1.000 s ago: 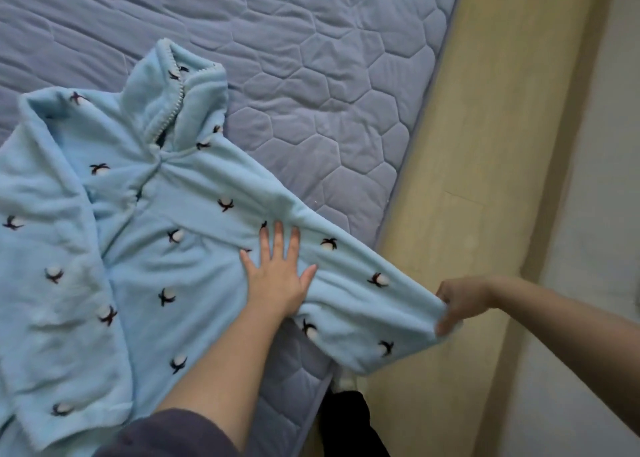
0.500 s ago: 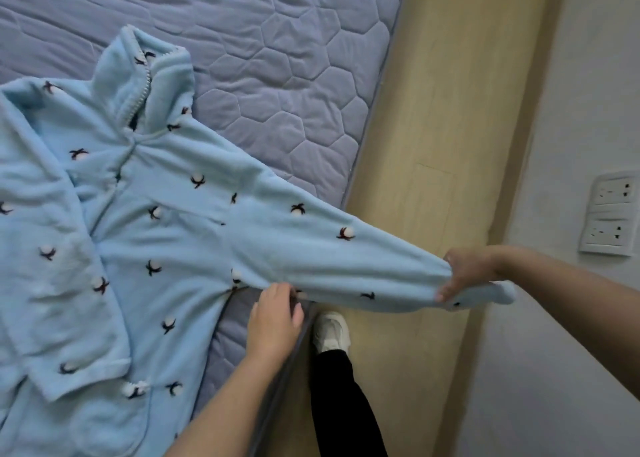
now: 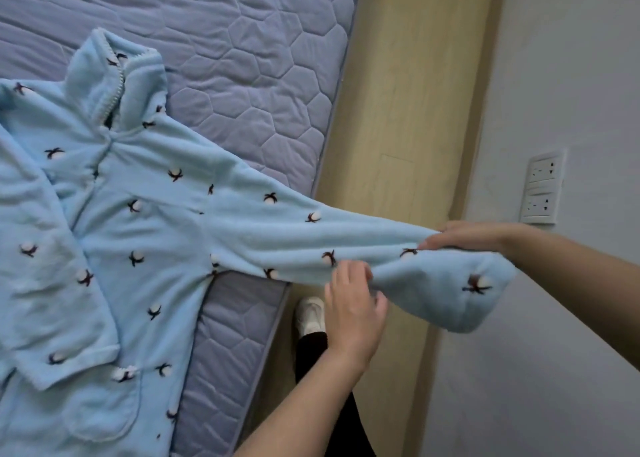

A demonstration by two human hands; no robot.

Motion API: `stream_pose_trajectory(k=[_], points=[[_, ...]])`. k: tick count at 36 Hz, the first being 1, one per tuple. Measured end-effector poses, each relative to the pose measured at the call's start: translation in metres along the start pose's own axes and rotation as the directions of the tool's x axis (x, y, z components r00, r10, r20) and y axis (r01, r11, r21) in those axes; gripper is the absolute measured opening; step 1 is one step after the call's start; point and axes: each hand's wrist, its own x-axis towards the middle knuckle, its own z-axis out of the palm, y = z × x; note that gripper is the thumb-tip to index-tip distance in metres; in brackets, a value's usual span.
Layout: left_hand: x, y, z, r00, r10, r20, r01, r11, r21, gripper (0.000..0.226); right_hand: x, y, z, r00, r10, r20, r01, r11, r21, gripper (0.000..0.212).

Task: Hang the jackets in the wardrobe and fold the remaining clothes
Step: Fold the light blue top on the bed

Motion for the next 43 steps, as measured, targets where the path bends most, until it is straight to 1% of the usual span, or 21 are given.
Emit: stream_pose_trajectory(k=[2, 3, 5, 7, 9, 11, 14, 15, 17, 20, 22, 26, 28, 30, 31, 32, 34, 36, 37, 41, 43], points=[[-0.005, 0.010, -0.006, 0.966, 0.248, 0.070, -0.245, 0.968, -0.054, 0.045, -0.009, -0.010, 0.001, 0.999, -0.011, 0.053, 0.002, 0.986, 0.167, 0.034], [-0.006, 0.013, -0.011, 0.947, 0.295, 0.130, -0.281, 0.953, -0.116, 0.057, -0.013, -0.016, 0.005, 0.997, -0.026, 0.077, 0.004, 0.962, 0.272, 0.038], [-0.006, 0.017, -0.024, 0.939, 0.268, 0.214, -0.210, 0.942, -0.260, 0.080, -0.020, -0.033, 0.018, 0.988, -0.113, 0.102, 0.052, 0.880, 0.471, 0.038], [-0.007, 0.019, -0.040, 0.964, 0.157, 0.214, -0.057, 0.909, -0.412, 0.096, -0.024, -0.054, 0.034, 0.958, -0.259, 0.123, 0.135, 0.784, 0.606, 0.041], [-0.005, 0.022, -0.067, 0.983, 0.012, 0.183, 0.098, 0.807, -0.582, 0.100, -0.027, -0.078, 0.055, 0.929, -0.339, 0.150, 0.166, 0.741, 0.651, 0.052], [-0.002, 0.014, -0.093, 0.985, -0.144, 0.098, 0.172, 0.719, -0.673, 0.087, -0.027, -0.101, 0.079, 0.906, -0.385, 0.175, 0.181, 0.726, 0.663, 0.056], [-0.003, -0.012, -0.140, 0.939, -0.325, -0.114, 0.132, 0.645, -0.752, 0.023, -0.023, -0.136, 0.125, 0.866, -0.437, 0.243, 0.201, 0.750, 0.630, 0.054], [-0.004, -0.025, -0.158, 0.909, -0.381, -0.168, 0.104, 0.598, -0.795, 0.013, -0.022, -0.147, 0.141, 0.853, -0.451, 0.262, 0.209, 0.756, 0.621, 0.051], [-0.011, -0.058, -0.199, 0.850, -0.462, -0.252, 0.066, 0.569, -0.819, 0.021, -0.018, -0.167, 0.173, 0.853, -0.458, 0.249, 0.231, 0.761, 0.607, 0.044], [-0.029, -0.122, -0.268, 0.792, -0.535, -0.296, 0.074, 0.565, -0.822, 0.024, -0.005, -0.188, 0.222, 0.902, -0.415, 0.121, 0.303, 0.806, 0.509, 0.036], [-0.043, -0.175, -0.317, 0.726, -0.614, -0.311, 0.151, 0.583, -0.798, 0.034, 0.008, -0.196, 0.257, 0.924, -0.381, 0.038, 0.323, 0.828, 0.458, 0.034], [-0.078, -0.279, -0.395, 0.617, -0.721, -0.316, 0.473, 0.661, -0.583, 0.020, 0.039, -0.207, 0.326, 0.964, -0.264, -0.027, 0.258, 0.911, 0.323, 0.035], [-0.099, -0.321, -0.417, 0.562, -0.767, -0.309, 0.581, 0.633, -0.512, 0.022, 0.055, -0.213, 0.354, 0.971, -0.217, -0.098, 0.233, 0.952, 0.197, 0.033], [-0.113, -0.350, -0.423, 0.481, -0.816, -0.320, 0.667, 0.578, -0.470, 0.036, 0.070, -0.217, 0.372, 0.962, -0.203, -0.184, 0.219, 0.973, 0.072, 0.031], [-0.120, -0.363, -0.421, 0.462, -0.828, -0.317, 0.697, 0.560, -0.448, 0.038, 0.079, -0.220, 0.379, 0.955, -0.203, -0.215, 0.208, 0.978, -0.002, 0.030], [-0.125, -0.373, -0.416, 0.465, -0.831, -0.305, 0.713, 0.556, -0.427, 0.036, 0.087, -0.222, 0.385, 0.949, -0.203, -0.240, 0.190, 0.979, -0.076, 0.029], [-0.128, -0.382, -0.393, 0.520, -0.822, -0.233, 0.720, 0.568, -0.397, 0.021, 0.099, -0.225, 0.387, 0.932, -0.219, -0.287, 0.158, 0.962, -0.222, 0.027], [-0.126, -0.375, -0.359, 0.573, -0.811, -0.113, 0.710, 0.561, -0.426, 0.008, 0.110, -0.227, 0.379, 0.906, -0.270, -0.325, 0.142, 0.919, -0.369, 0.026], [-0.121, -0.367, -0.340, 0.597, -0.801, -0.046, 0.695, 0.545, -0.470, 0.011, 0.114, -0.227, 0.372, 0.890, -0.299, -0.343, 0.133, 0.892, -0.432, 0.026], [-0.085, -0.323, -0.264, 0.642, -0.742, 0.196, 0.646, 0.384, -0.660, 0.019, 0.133, -0.236, 0.326, 0.808, -0.411, -0.422, 0.102, 0.804, -0.586, 0.032], [-0.056, -0.301, -0.229, 0.624, -0.711, 0.323, 0.648, 0.242, -0.722, 0.017, 0.145, -0.244, 0.296, 0.748, -0.484, -0.454, 0.122, 0.773, -0.623, 0.042]])
